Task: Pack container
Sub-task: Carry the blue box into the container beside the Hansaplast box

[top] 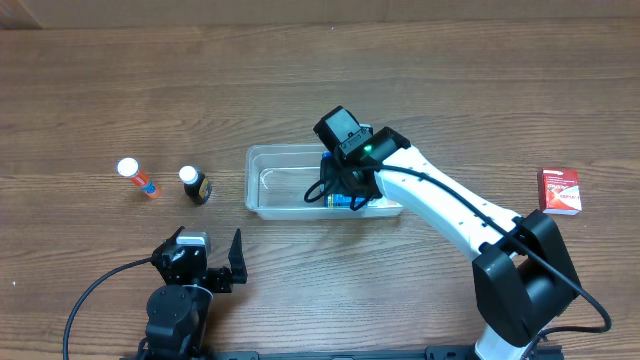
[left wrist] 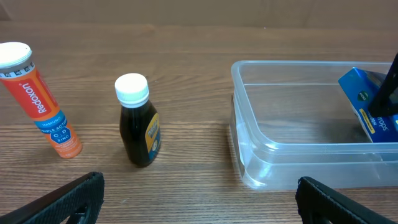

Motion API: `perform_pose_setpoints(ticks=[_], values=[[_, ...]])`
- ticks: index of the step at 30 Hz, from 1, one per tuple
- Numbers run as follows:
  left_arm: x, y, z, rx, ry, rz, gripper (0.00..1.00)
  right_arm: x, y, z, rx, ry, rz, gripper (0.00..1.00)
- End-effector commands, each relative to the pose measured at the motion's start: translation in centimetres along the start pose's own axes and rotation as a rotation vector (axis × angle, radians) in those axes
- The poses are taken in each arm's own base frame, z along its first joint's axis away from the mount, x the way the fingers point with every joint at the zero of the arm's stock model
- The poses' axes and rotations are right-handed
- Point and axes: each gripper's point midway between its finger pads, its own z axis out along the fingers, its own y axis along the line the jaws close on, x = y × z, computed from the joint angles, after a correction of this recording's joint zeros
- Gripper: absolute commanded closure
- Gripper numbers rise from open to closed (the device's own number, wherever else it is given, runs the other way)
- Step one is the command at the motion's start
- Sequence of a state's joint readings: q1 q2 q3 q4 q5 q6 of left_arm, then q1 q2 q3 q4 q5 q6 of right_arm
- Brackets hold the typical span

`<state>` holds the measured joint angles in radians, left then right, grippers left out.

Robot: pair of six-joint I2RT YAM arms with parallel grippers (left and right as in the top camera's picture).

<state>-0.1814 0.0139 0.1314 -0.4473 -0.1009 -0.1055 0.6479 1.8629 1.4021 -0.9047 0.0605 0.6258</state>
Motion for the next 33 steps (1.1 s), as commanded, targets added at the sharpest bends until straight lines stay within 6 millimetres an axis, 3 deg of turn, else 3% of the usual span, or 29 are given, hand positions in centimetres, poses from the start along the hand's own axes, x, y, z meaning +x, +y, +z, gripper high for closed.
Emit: perform_pose_setpoints(ticks=[1,10,16,21,24,28,31,33], values=[[-0.1,0.0,0.0,0.002,-0.008,-0.016,0.0,-0.6,-0.2,0.1,0.017,-0.032,0.003,0.28],[-0.1,0.0,0.0,0.002,-0.008,-0.016,0.0,-1.8,0.3,-0.5,0.008,-0.077,-0.003,0.24],[-0.1,0.0,0.0,0.002,-0.008,-0.016,0.0,-1.5,0.0,-0.6,0.026,-0.062,-0.02,0.18],[-0.1,0.0,0.0,0.002,-0.008,-0.016,0.0,-2.2,0.1,-1.3,0.032,-0.086,-0.052,0.19],[-0.1,0.0,0.0,0.002,-0.008,-0.016,0.0,-3.5,0.1,-3.3,0.056,-0.126,-0.061,0.2],[-0.1,0.0,0.0,0.002,-0.008,-0.016,0.0,-5.7,-0.9,-8.6,0.098,-0.211,-0.055,0.12],[-0.1,0.0,0.0,0.002,-0.008,-0.016,0.0,-7.1,-3.6,-12.2,0.099,-0.262,0.002,0.07],[-0.1,0.0,0.0,0.002,-0.008,-0.016,0.0,-8.4,-7.4,-14.6,0.117,-0.298,0.065,0.03]])
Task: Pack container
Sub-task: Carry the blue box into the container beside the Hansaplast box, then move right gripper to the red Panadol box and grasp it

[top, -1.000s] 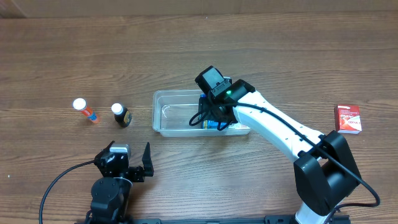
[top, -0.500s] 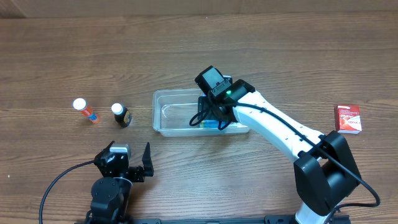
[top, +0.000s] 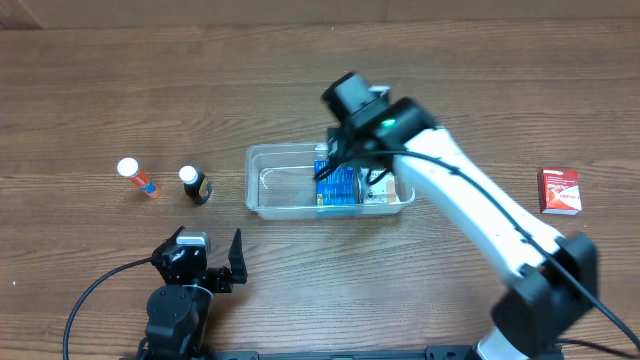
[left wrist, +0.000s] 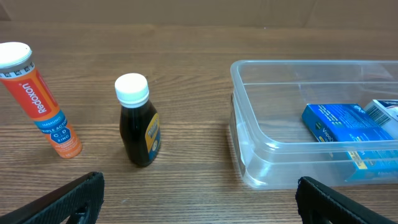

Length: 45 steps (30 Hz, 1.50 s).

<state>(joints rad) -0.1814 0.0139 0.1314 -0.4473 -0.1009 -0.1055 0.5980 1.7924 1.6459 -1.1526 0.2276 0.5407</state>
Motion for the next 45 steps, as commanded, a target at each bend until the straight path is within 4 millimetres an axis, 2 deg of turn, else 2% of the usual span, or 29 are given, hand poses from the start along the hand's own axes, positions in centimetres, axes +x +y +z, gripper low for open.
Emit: perform_pose_setpoints(ticks=[1,2,3,4,6,8,12,16,18,21,24,28,31,36,40,45], values=[[-0.1,0.0,0.0,0.002,-0.008,-0.016,0.0,-4.5,-6.9,-5.1,0.029,-0.143,0.121,0.03],[-0.1,0.0,0.0,0.002,-0.008,-0.016,0.0,-5.0,-8.9,-5.5,0.049,-0.151,0.149,0.02],[-0.1,0.0,0.0,0.002,-0.008,-0.016,0.0,-5.7,-12.4,-5.9,0.084,-0.157,0.202,0.0],[-0.1,0.0,0.0,0.002,-0.008,-0.016,0.0,-6.1,-14.9,-5.7,0.095,-0.147,0.236,0.0],[-0.1,0.0,0.0,0.002,-0.008,-0.016,0.0,-6.3,-18.9,-5.0,0.088,-0.111,0.309,0.0],[-0.1,0.0,0.0,0.002,-0.008,-0.016,0.0,-5.7,-24.0,-3.9,0.094,-0.073,0.423,0.0],[-0.1,0.0,0.0,0.002,-0.008,-0.016,0.0,-3.8,-32.4,-2.3,0.179,-0.017,0.513,0.0],[-0.1,0.0,0.0,0.002,-0.008,-0.016,0.0,-1.5,-36.9,-0.1,0.214,0.074,0.535,0.0],[-0.1,0.0,0.0,0.002,-0.008,-0.016,0.0,-0.3,-38.4,1.6,0.217,0.137,0.528,0.0],[-0.1,0.0,0.0,0.002,-0.008,-0.016,0.0,1.9,-39.3,3.9,0.21,0.254,0.476,0.01],[-0.1,0.0,0.0,0.002,-0.008,-0.016,0.0,3.5,-40.4,5.4,0.245,0.329,0.486,0.01],[-0.1,0.0,0.0,0.002,-0.008,-0.016,0.0,4.3,-40.8,6.9,0.237,0.372,0.497,0.03],[-0.1,0.0,0.0,0.002,-0.008,-0.016,0.0,4.7,-40.9,8.4,0.233,0.4,0.497,0.09],[-0.1,0.0,0.0,0.002,-0.008,-0.016,0.0,5.8,-41.1,10.7,0.233,0.451,0.499,0.1],[-0.1,0.0,0.0,0.002,-0.008,-0.016,0.0,5.2,-41.4,11.1,0.238,0.421,0.5,0.11],[-0.1,0.0,0.0,0.002,-0.008,-0.016,0.0,6.3,-41.2,12.5,0.234,0.425,0.5,0.12]])
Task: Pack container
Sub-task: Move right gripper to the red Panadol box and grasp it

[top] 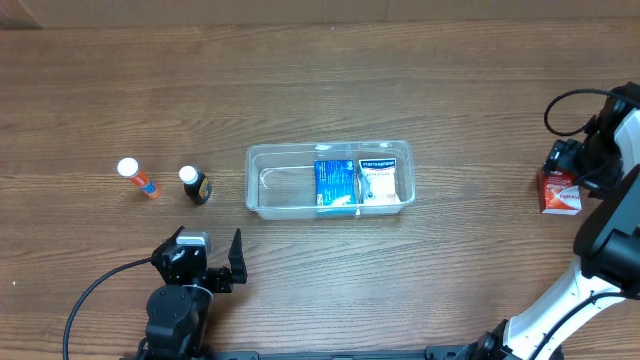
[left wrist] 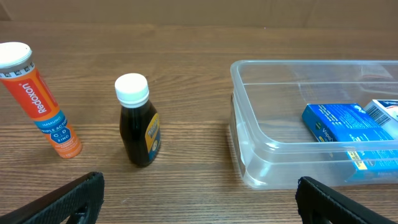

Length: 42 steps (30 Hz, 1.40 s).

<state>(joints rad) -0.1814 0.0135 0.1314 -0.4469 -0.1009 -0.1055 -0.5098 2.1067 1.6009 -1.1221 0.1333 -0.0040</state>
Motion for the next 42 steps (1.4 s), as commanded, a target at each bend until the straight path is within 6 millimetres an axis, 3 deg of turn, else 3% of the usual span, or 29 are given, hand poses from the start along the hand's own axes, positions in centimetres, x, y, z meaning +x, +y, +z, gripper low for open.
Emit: perform_pose_setpoints(ticks=[1,9,13,19,30,35,42], values=[[-0.1,0.0,0.0,0.001,-0.008,-0.016,0.0,1.0,-0.1,1.5,0.006,0.03,-0.001,0.14],[-0.1,0.0,0.0,0.001,-0.008,-0.016,0.0,1.3,1.2,1.8,-0.067,0.039,0.003,0.17],[-0.1,0.0,0.0,0.001,-0.008,-0.016,0.0,1.8,1.5,2.4,-0.08,0.049,0.003,0.04],[-0.1,0.0,0.0,0.001,-0.008,-0.016,0.0,2.5,1.5,3.2,-0.079,0.068,0.002,0.1],[-0.1,0.0,0.0,0.001,-0.008,-0.016,0.0,2.3,1.9,2.9,-0.099,0.068,0.028,0.09],[-0.1,0.0,0.0,0.001,-0.008,-0.016,0.0,1.3,3.4,0.6,-0.194,0.05,0.03,0.09],[-0.1,0.0,0.0,0.001,-0.008,-0.016,0.0,-0.3,5.3,-5.3,-0.348,-0.039,0.027,0.11]])
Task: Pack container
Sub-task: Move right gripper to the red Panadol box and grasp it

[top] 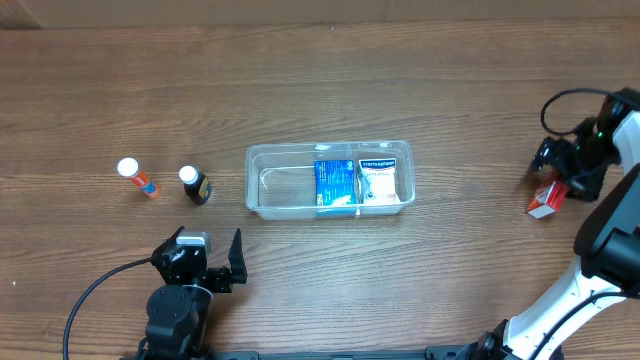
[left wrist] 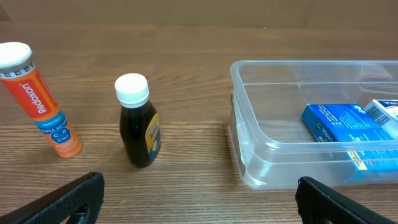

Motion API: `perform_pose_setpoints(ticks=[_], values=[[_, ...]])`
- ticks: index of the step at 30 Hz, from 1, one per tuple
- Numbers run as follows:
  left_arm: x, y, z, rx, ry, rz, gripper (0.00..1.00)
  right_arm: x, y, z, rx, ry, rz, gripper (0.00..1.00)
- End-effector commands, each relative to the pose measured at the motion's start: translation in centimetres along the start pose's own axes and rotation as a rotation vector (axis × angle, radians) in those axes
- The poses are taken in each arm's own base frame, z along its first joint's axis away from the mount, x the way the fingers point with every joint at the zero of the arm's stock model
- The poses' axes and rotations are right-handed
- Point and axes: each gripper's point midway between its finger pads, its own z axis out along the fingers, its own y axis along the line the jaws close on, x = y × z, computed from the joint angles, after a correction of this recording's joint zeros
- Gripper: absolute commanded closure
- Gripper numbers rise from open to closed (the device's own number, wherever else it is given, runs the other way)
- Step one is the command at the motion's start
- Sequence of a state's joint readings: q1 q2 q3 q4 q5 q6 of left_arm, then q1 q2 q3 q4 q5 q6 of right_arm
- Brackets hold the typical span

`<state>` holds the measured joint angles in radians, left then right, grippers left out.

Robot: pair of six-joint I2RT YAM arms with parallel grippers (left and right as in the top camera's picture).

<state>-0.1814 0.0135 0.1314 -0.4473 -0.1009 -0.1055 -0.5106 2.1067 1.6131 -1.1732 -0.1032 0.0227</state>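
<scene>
A clear plastic container (top: pixel 262 182) sits mid-table and holds a blue box (top: pixel 335 185) beside a white packet (top: pixel 380 180). In the left wrist view the container (left wrist: pixel 249 143) is at the right with the blue box (left wrist: pixel 339 121) inside. An orange tube (left wrist: pixel 43 99) and a dark bottle with a white cap (left wrist: pixel 138 121) stand to its left. My left gripper (left wrist: pixel 199 208) is open near the front edge, with nothing between its fingers. At the far right my right gripper (top: pixel 556 178) is shut on a red box (top: pixel 543 200), which is tilted.
The wooden table (top: pixel 320 80) stretches bare behind the container. The right arm's white links (top: pixel 605 250) run along the right edge. A black cable (top: pixel 90 300) trails from the left arm at the front.
The right gripper has closed on the red box at the far right. The box lay flat before and is now tilted and a little further left. The left arm has not moved.
The right gripper was down in the container with the blue box. Then it was above the container, with the blue box lying beside the white packet. Then it was at the far right over the flat red box, which it now holds tilted.
</scene>
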Motion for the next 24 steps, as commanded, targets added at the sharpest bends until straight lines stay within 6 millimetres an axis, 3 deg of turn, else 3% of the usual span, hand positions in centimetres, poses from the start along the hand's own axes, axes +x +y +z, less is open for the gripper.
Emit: perform_pose_setpoints(ticks=[1,7,10,15,19,24], values=[[-0.1,0.0,0.0,0.002,-0.008,-0.016,0.0,-1.1,2.7,-4.8,-0.127,-0.103,-0.018,0.12],[-0.1,0.0,0.0,0.002,-0.008,-0.016,0.0,0.3,1.3,-6.0,-0.044,-0.086,0.046,0.15],[-0.1,0.0,0.0,0.002,-0.008,-0.016,0.0,0.7,2.9,-6.2,-0.11,-0.075,-0.003,0.16],[-0.1,0.0,0.0,0.002,-0.008,-0.016,0.0,2.2,3.6,-6.2,-0.084,-0.027,-0.023,0.19],[-0.1,0.0,0.0,0.002,-0.008,-0.016,0.0,1.9,1.0,-5.8,0.085,-0.049,0.082,0.19],[-0.1,0.0,0.0,0.002,-0.008,-0.016,0.0,2.6,0.1,-4.6,0.09,-0.021,0.104,0.18]])
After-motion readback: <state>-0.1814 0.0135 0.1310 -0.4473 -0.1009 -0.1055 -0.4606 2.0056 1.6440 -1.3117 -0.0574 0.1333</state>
